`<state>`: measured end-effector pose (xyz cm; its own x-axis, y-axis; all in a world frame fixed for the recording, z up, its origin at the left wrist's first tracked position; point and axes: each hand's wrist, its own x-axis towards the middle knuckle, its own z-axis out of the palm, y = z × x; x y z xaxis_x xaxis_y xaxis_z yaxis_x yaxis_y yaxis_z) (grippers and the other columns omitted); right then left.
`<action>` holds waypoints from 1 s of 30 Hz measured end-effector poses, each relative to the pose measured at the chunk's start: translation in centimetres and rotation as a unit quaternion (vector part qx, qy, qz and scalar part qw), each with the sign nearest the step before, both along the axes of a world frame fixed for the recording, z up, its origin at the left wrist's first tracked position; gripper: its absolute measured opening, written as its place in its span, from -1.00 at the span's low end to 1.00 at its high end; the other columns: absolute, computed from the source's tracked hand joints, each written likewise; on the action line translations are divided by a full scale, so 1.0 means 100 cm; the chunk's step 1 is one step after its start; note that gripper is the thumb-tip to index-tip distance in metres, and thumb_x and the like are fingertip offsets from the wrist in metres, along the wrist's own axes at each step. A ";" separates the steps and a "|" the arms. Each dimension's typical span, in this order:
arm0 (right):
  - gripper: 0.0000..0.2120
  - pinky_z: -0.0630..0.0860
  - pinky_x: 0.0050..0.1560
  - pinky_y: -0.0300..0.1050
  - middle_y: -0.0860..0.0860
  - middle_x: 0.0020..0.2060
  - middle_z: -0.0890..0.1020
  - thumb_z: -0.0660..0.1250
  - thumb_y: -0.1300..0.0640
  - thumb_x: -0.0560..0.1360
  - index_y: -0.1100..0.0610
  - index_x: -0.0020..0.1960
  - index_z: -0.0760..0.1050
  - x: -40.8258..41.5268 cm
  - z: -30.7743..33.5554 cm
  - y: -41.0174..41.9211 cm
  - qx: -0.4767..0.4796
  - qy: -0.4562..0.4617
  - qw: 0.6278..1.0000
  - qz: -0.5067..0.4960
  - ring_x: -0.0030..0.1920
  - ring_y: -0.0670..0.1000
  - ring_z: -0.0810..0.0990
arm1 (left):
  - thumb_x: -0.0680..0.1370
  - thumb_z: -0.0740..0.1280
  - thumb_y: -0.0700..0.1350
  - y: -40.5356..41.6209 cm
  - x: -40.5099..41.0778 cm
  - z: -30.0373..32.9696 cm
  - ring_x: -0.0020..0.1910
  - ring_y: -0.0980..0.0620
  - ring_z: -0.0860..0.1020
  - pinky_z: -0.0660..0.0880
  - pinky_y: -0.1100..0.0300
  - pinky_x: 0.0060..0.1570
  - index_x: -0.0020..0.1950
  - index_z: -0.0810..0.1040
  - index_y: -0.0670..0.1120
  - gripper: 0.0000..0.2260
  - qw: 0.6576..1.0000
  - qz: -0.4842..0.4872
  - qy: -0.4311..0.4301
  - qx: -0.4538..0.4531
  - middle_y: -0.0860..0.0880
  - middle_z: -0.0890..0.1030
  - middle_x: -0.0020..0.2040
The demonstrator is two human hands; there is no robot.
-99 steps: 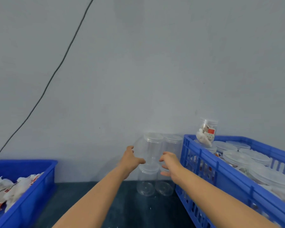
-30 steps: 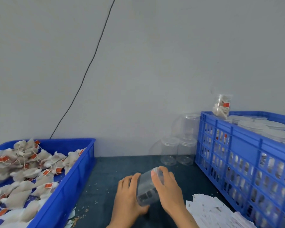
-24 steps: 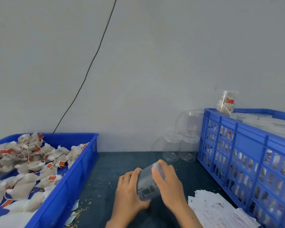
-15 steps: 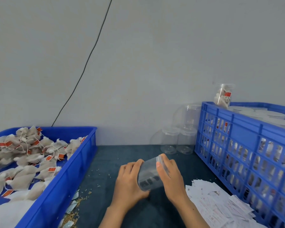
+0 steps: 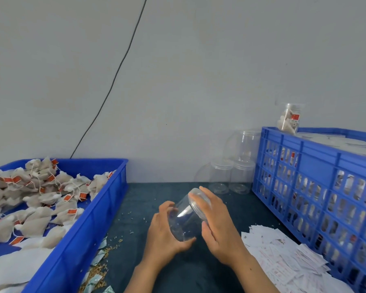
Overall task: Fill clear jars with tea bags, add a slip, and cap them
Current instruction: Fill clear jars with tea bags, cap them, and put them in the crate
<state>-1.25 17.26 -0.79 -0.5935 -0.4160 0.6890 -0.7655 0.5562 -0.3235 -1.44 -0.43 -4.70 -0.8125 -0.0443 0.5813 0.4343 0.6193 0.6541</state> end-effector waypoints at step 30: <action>-0.38 0.39 0.09 -0.41 -0.10 0.26 0.39 0.22 0.00 0.44 -0.22 0.44 0.10 -0.011 -0.020 -0.008 -0.308 -0.336 0.888 0.060 0.22 -0.29 0.43 | 0.19 0.59 -0.16 -0.010 -0.005 -0.005 0.33 0.12 0.29 0.40 0.28 0.15 0.29 0.24 0.13 -0.20 0.984 0.030 0.114 -0.131 0.07 0.42 0.30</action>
<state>-2.31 16.47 -2.77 -0.9336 -0.1721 0.3142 -0.3258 0.0432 -0.9445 -1.90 -1.44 -5.18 -0.6594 0.0881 0.7466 0.5093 0.7828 0.3575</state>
